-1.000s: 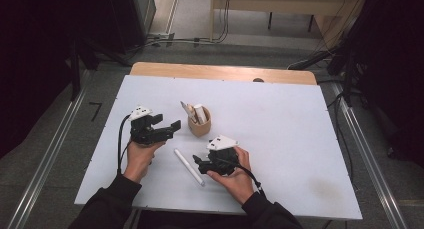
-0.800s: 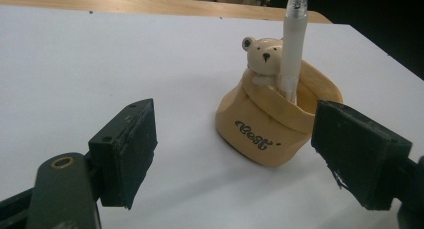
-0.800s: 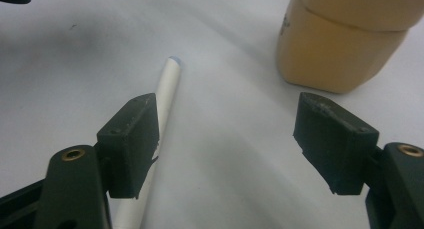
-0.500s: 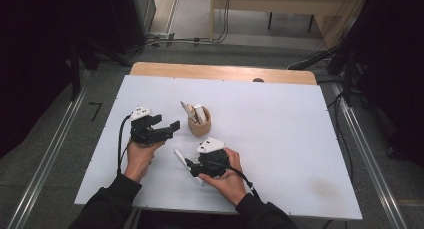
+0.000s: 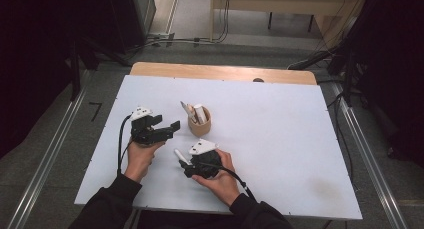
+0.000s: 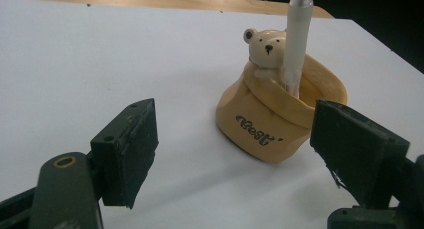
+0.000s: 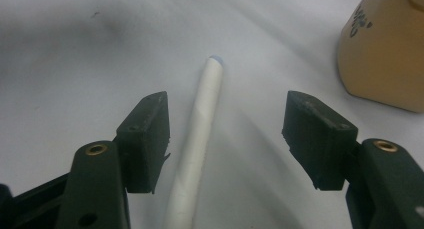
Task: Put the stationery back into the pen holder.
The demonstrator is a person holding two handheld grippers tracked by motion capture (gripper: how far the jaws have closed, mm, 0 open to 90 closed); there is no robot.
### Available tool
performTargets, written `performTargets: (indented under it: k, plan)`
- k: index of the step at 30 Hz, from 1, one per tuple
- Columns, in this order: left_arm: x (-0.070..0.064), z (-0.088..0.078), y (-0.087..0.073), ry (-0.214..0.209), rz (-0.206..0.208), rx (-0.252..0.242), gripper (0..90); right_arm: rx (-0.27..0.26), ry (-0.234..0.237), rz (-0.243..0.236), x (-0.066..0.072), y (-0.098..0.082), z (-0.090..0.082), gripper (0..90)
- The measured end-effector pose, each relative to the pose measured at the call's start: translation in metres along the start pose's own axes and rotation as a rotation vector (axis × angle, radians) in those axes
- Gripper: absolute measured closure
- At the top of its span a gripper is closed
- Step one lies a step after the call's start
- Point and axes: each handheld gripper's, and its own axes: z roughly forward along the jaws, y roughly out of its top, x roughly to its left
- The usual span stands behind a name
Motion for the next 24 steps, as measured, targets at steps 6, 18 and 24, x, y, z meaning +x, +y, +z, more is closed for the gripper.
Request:
performTargets:
  k: [6,18,24]
  plan:
    - [0.0,0.001,0.0,0.003,0.0,0.005,19.9,0.009,0.006,-0.009,0.002,-0.001,0.004,42.3]
    - [0.001,0.001,0.0,0.005,-0.003,0.003,19.9,0.016,0.02,-0.029,0.005,-0.001,0.007,56.5]
    - [0.001,0.001,0.0,0.005,-0.003,0.003,20.0,0.03,0.023,-0.052,0.008,0.0,0.011,60.1]
